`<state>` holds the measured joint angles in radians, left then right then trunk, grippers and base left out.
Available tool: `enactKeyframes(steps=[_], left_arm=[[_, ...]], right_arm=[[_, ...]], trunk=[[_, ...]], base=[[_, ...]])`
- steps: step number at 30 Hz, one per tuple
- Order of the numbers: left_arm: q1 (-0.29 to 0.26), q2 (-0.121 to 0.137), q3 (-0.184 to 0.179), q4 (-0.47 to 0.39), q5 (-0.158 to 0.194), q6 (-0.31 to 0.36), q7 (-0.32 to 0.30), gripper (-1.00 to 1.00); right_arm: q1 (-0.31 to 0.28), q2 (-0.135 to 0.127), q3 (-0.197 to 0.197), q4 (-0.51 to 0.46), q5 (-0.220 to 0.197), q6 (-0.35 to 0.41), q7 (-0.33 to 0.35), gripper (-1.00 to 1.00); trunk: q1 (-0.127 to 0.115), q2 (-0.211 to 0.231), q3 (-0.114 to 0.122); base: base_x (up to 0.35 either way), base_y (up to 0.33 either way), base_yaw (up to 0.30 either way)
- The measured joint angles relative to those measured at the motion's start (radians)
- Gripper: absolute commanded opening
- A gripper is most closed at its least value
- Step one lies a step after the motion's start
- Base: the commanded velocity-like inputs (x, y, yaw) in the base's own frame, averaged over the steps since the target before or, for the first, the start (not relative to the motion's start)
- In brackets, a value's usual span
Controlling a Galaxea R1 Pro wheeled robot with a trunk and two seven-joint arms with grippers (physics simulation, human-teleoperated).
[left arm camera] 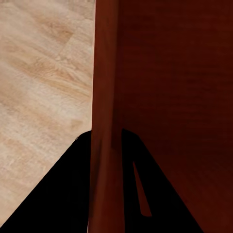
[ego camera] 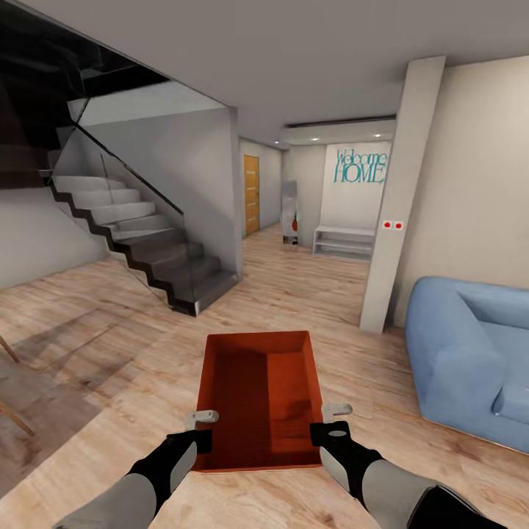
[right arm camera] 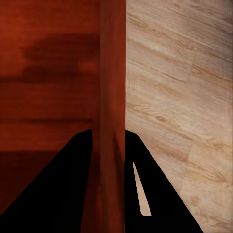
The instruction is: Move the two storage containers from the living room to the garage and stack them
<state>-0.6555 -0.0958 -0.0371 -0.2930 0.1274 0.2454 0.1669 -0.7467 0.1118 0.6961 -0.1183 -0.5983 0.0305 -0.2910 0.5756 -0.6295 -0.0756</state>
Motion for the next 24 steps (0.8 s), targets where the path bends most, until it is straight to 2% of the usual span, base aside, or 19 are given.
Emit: enactKeyframes(steps=[24], left_arm=[[0.0,0.0,0.0,-0.003,0.0,0.001,0.0,-1.0]], right_arm=[[0.0,-0.001,0.002,-0.004,-0.004,0.0,0.0,-1.0]], trunk=[[0.0,0.0,0.0]], base=[[0.323,0.0,0.0]])
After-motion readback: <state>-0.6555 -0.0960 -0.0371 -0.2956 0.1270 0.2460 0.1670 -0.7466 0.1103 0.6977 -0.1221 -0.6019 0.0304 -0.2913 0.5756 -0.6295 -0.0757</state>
